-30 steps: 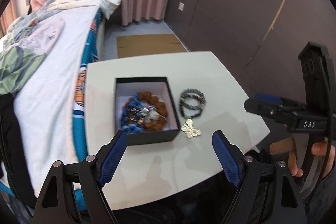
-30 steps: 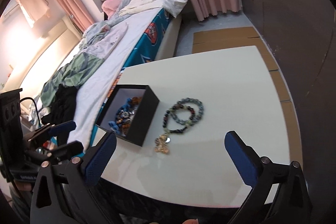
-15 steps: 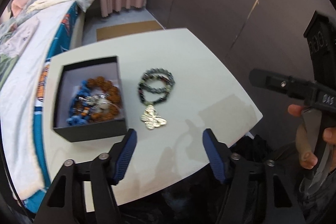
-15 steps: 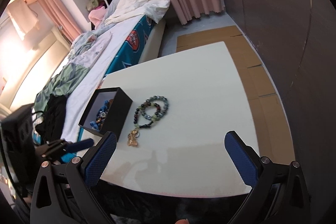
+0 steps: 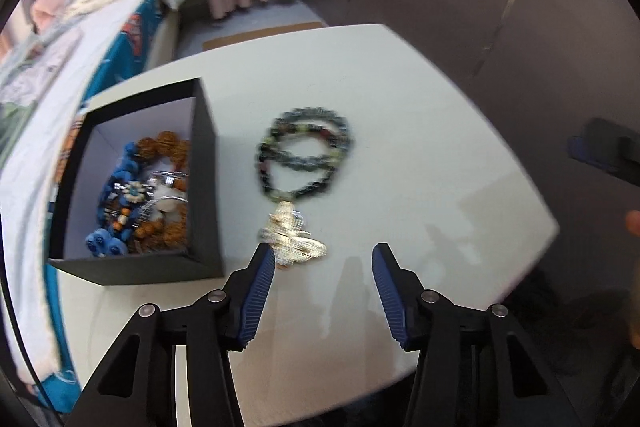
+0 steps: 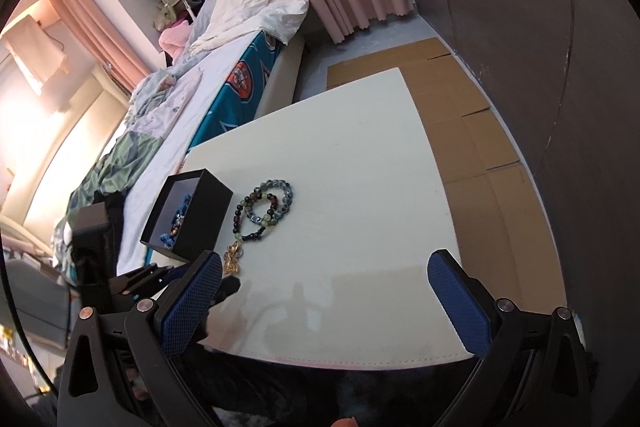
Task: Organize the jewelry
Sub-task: 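Move the left tool to the gold butterfly pendant and grasp it, then place the butterfly pendant into the box with the left tool while the right tool grasps the dark bead bracelet, then lower the dark bead bracelet into the box and open the right tool, then move the left tool to the grey hex-bead bracelet and grasp it, then lift the grey bracelet and lower it into the box with the left tool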
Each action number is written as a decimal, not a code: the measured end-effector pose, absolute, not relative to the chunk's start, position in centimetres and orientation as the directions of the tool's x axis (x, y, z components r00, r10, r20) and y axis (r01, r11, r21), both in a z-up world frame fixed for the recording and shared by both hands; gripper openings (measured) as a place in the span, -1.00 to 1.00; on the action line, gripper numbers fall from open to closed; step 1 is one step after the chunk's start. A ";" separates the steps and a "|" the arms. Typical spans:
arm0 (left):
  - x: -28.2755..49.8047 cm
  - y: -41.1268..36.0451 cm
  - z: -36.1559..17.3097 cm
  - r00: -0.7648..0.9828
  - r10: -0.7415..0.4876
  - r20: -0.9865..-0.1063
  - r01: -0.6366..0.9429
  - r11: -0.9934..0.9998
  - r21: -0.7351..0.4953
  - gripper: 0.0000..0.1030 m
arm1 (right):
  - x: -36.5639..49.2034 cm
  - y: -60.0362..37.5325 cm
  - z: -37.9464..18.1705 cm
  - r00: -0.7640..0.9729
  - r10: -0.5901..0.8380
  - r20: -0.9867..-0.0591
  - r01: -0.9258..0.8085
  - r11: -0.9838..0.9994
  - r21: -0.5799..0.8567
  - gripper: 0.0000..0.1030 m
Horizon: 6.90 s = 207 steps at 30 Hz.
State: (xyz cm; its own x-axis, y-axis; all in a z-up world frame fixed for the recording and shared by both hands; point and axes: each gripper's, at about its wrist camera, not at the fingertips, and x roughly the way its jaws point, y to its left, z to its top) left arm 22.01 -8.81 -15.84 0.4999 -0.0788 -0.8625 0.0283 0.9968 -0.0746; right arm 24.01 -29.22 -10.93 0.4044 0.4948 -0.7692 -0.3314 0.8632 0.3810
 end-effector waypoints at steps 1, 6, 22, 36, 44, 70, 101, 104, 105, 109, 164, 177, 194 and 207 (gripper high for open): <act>22.2 -8.8 -16.1 0.498 -0.065 -0.865 0.020 0.998 -0.064 0.02 | 24.1 -29.2 -10.9 0.403 0.495 -0.769 -0.331 0.863 0.382 1.00; 23.1 -8.3 -17.1 0.488 -0.027 -0.873 -0.023 0.999 -0.044 0.02 | 24.2 -29.1 -11.0 0.396 0.502 -0.769 -0.336 0.859 0.387 1.00; 23.5 -7.9 -17.4 0.478 -0.011 -0.878 -0.064 0.997 -0.048 -0.41 | 24.4 -26.8 -11.7 0.360 0.496 -0.790 -0.349 0.857 0.379 1.00; 22.0 -5.4 -12.5 0.526 -0.116 -0.842 -0.027 0.988 -0.153 -0.76 | 25.1 -23.9 -12.2 0.321 0.529 -0.785 -0.361 0.835 0.415 1.00; 22.1 -3.4 -8.6 0.586 -0.133 -0.800 -0.017 0.984 -0.176 -0.76 | 26.1 -22.0 -13.2 0.295 0.554 -0.778 -0.348 0.821 0.453 0.99; 24.4 2.8 -8.3 0.585 -0.063 -0.809 -0.094 0.985 -0.145 -0.75 | 29.5 -15.8 -19.6 0.159 0.450 -0.879 -0.234 0.882 0.409 -0.81; 18.9 7.5 -6.8 0.623 -0.016 -0.782 -0.163 0.975 -0.150 0.35 | 24.5 -10.8 -8.3 0.330 0.694 -0.639 -0.485 0.706 0.516 -0.81; 18.3 8.0 -6.7 0.624 -0.008 -0.781 -0.169 0.975 -0.145 0.35 | 24.4 -9.6 -8.3 0.326 0.703 -0.632 -0.506 0.694 0.512 -0.81; 18.2 8.2 -6.6 0.625 -0.004 -0.781 -0.171 0.975 -0.142 0.35 | 24.4 -8.9 -8.5 0.314 0.704 -0.636 -0.517 0.689 0.508 -0.81; 17.6 8.8 -6.2 0.627 0.005 -0.779 -0.180 0.974 -0.139 0.35 | 24.8 -6.8 -9.7 0.246 0.677 -0.694 -0.507 0.700 0.504 -0.21; 29.4 -9.3 -11.6 0.427 -0.116 -0.897 0.135 0.989 -0.064 0.19 | 28.3 -29.6 -14.2 0.380 0.515 -0.768 -0.139 0.853 0.504 0.26; 33.2 -11.4 -15.7 0.328 -0.055 -0.943 0.133 0.991 -0.012 -0.11 | 29.3 -30.0 -15.2 0.365 0.487 -0.793 -0.093 0.867 0.490 0.26; 32.1 -10.2 -13.4 0.378 -0.092 -0.921 0.134 0.990 -0.044 -0.81 | 29.5 -28.3 -15.1 0.344 0.485 -0.804 -0.137 0.873 0.468 0.26; 28.3 -5.5 -6.6 0.521 -0.090 -0.849 0.077 0.995 -0.058 -0.81 | 28.5 -21.8 -16.0 0.238 0.501 -0.832 -0.291 0.854 0.431 0.04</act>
State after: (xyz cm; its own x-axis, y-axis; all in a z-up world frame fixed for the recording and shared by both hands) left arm 28.35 -5.48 -6.61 0.5211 -0.0899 -0.8488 0.0770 0.9953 -0.0582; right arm 28.47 -21.80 -16.00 0.2382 0.5012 -0.8319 -0.2911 0.8540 0.4312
